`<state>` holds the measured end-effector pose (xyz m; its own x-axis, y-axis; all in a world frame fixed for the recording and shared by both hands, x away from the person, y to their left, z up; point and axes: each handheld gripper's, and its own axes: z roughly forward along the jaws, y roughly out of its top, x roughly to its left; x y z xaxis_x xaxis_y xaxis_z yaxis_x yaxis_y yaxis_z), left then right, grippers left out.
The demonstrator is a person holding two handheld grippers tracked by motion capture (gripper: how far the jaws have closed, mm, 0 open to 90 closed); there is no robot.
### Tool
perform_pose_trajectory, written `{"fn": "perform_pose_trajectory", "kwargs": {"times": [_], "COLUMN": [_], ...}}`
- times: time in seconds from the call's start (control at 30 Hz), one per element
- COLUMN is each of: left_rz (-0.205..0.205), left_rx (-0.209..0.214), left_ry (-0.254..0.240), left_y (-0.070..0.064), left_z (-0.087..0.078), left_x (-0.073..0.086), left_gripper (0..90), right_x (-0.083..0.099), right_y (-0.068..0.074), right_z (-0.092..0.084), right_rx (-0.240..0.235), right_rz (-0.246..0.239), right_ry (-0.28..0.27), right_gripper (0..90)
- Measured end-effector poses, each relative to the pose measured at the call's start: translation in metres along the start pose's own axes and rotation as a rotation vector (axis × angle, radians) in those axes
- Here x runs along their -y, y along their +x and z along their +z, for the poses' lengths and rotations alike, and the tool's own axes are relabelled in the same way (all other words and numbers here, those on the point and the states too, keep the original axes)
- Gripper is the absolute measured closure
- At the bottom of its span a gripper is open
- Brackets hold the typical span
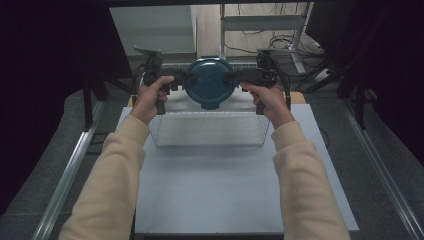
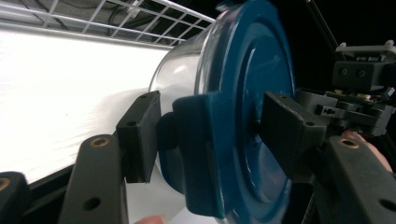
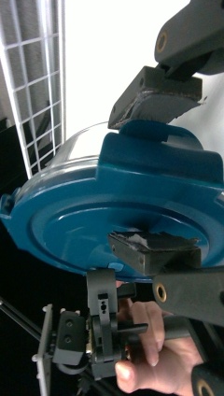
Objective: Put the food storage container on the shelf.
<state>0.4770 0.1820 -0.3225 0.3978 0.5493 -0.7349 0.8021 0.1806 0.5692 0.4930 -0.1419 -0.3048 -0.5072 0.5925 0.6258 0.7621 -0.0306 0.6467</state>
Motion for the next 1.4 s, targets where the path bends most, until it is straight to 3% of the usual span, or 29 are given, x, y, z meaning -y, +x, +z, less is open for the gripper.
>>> {"fn": "perform_pose_trajectory", "kwargs": {"times": [0.03, 0.17, 0.43, 0.67, 0.7, 0.73, 0.87, 0.97, 1.17, 1.3, 1.37, 1.4], "left_rz": [-0.005, -0.035, -0.061, -0.03, -0.008, -0.008, 0.043, 0.078, 0.199, 0.266, 0.293, 0.314], "left_rx": [0.001, 0.006, 0.011, 0.01, -0.011, -0.011, -0.044, -0.037, -0.121, -0.129, -0.158, -0.172], "left_ry": [0.001, -0.004, -0.03, -0.035, -0.033, -0.033, -0.061, -0.068, -0.093, -0.093, -0.086, -0.08], "left_y": [0.002, 0.007, 0.016, 0.014, 0.012, 0.012, 0.005, 0.0, -0.017, -0.025, -0.029, -0.032], "left_z": [0.001, 0.005, 0.011, 0.013, 0.013, 0.013, 0.007, -0.001, -0.023, -0.038, -0.045, -0.049], "left_x": [0.0, -0.001, 0.003, 0.004, 0.005, 0.005, 0.007, 0.008, 0.023, 0.044, 0.058, 0.066], "left_gripper": [40.1, 39.7, 39.0, 36.4, 30.8, 28.4, 24.4, 22.8, 22.1, 22.4, 23.9, 23.9], "right_x": [-0.001, -0.001, -0.001, 0.0, 0.001, 0.001, 0.002, 0.004, 0.017, 0.035, 0.055, 0.055], "right_y": [-0.004, -0.009, -0.018, -0.016, -0.011, -0.011, 0.0, 0.008, 0.026, 0.032, 0.034, 0.034], "right_z": [0.002, 0.006, 0.013, 0.014, 0.015, 0.015, 0.011, 0.004, -0.016, -0.033, -0.047, -0.047], "right_rx": [-0.003, -0.001, -0.001, 0.012, 0.059, 0.059, 0.153, 0.197, 0.224, 0.225, 0.219, 0.219], "right_rz": [0.031, 0.08, 0.154, 0.142, 0.106, 0.106, 0.02, -0.053, -0.2, -0.295, -0.347, -0.347], "right_ry": [0.0, -0.006, 0.005, 0.001, -0.008, -0.008, -0.053, -0.063, -0.063, -0.058, -0.066, -0.066], "right_gripper": [38.3, 37.6, 35.3, 31.4, 25.1, 25.1, 17.2, 15.0, 14.6, 15.3, 16.1, 16.1]}}
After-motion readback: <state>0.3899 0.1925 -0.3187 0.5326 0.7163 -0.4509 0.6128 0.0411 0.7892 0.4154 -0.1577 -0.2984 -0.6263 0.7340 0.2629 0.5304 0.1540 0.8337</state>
